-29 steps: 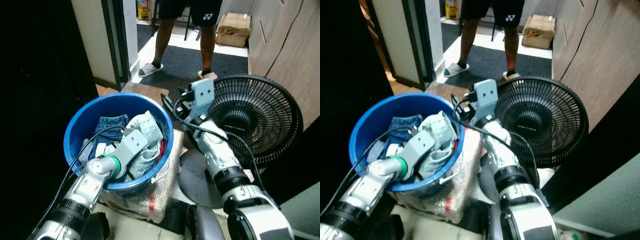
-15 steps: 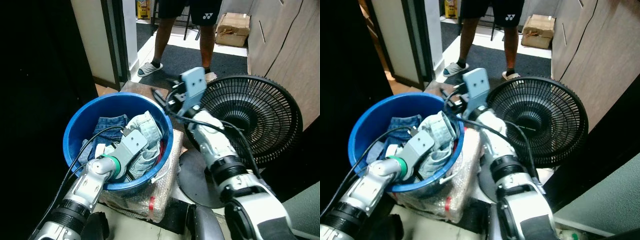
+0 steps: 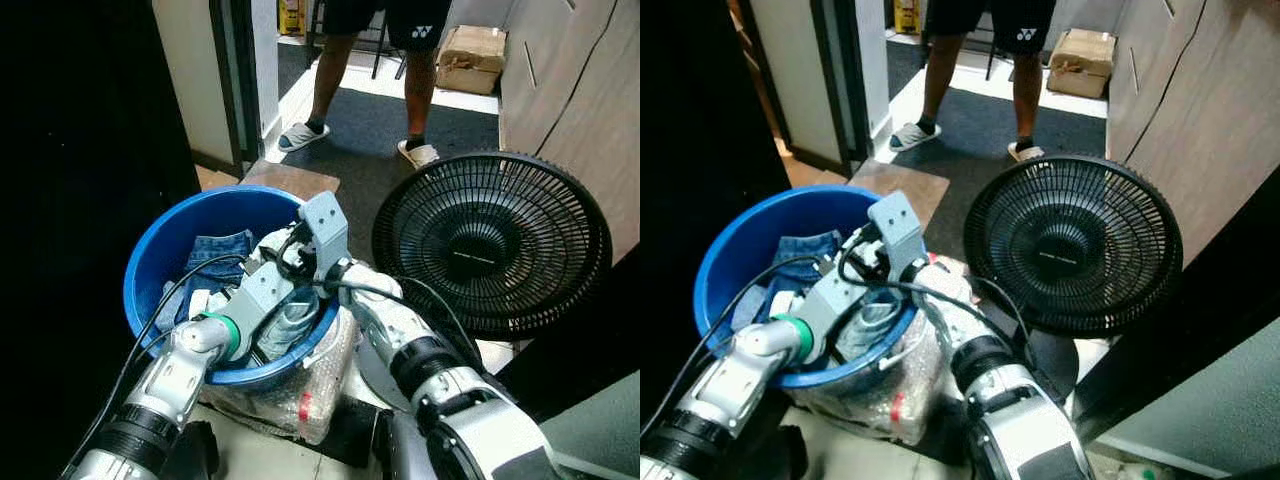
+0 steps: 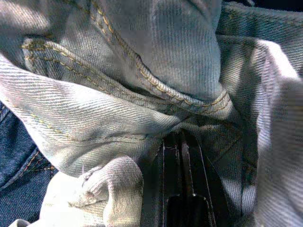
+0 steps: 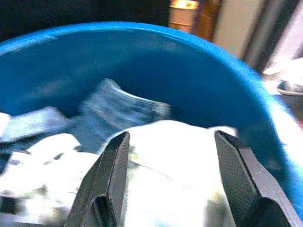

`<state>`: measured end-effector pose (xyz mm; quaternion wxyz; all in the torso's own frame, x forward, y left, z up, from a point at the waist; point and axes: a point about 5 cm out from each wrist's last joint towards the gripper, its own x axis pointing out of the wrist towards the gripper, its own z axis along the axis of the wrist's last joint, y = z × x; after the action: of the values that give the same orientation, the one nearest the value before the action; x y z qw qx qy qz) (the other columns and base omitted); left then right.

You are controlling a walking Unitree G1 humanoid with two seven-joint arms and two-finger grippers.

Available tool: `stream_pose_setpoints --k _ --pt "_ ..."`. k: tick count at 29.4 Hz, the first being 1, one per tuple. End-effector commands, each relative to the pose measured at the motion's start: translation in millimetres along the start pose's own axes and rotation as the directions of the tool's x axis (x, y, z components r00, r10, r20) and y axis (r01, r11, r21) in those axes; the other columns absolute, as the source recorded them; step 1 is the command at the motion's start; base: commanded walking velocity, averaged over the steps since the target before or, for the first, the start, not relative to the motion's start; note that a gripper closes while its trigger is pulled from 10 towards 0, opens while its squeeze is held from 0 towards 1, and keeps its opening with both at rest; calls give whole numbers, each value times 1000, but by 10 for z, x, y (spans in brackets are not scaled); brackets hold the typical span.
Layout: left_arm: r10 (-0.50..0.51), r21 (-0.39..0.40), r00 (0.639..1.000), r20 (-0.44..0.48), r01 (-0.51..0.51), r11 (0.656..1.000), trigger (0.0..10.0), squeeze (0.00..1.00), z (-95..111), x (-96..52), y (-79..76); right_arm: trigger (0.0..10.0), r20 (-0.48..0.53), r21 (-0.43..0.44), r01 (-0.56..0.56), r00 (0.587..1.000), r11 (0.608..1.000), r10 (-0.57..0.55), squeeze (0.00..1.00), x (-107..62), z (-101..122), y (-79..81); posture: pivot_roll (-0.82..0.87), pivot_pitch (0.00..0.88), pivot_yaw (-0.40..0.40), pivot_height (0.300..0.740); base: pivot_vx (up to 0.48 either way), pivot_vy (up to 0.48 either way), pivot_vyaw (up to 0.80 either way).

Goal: Clothes washing

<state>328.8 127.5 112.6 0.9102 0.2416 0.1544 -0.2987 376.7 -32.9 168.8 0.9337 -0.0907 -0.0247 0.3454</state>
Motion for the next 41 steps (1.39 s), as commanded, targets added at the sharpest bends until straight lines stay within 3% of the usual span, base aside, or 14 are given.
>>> stream_pose_setpoints --k 1,10,12,15,23,25,26,29,33,37,41 --pt "-49 -13 998 -51 49 999 10000 0 -114 20 -109 10000 -17 -13 18 1000 1000 -18 0 -18 -37 -19 140 80 -21 471 0 0 0" --pt "-62 -6 997 -47 62 998 10000 0 -97 47 -116 10000 -53 -7 101 993 995 -101 0 -156 -110 -320 109 64 0 471 0 0 0" --pt "-66 0 997 -44 66 998 10000 0 -78 60 -115 10000 -102 55 127 987 990 -121 0 -209 -187 -413 115 60 3 471 0 0 0" --pt "-65 3 997 -45 65 998 10000 0 -77 55 -106 10000 -146 123 93 986 988 -75 0 -201 -264 -362 124 59 1 471 0 0 0" --pt "-62 4 997 -47 62 998 10000 0 -87 44 -97 10000 -166 126 61 985 990 -39 0 -183 -298 -297 130 58 -1 471 0 0 0" --pt "-56 1 997 -51 56 998 10000 0 -101 29 -96 10000 -66 37 50 997 998 -48 0 -119 -104 -288 137 59 -6 471 0 0 0" --pt "-56 1 997 -51 56 998 10000 0 -101 29 -96 10000 -66 37 50 997 998 -48 0 -119 -104 -288 137 59 -6 471 0 0 0" --pt "-55 -3 997 -53 55 998 10000 0 -114 20 -106 10000 133 -77 133 984 988 -122 0 -70 351 -392 134 61 -9 471 0 0 0" --pt "-56 -3 997 -53 56 998 10000 0 -114 24 -110 10000 162 -85 158 976 984 -143 0 -77 426 -429 131 62 -8 471 0 0 0" --pt "-66 1 997 -50 66 998 10000 0 -103 43 -115 10000 202 -98 267 949 959 -244 0 -160 544 -636 122 62 -2 471 0 0 0" --pt "-68 3 996 -50 68 998 10000 0 -101 45 -114 10000 165 -50 227 962 973 -216 0 -138 466 -614 122 62 -2 471 0 0 0"
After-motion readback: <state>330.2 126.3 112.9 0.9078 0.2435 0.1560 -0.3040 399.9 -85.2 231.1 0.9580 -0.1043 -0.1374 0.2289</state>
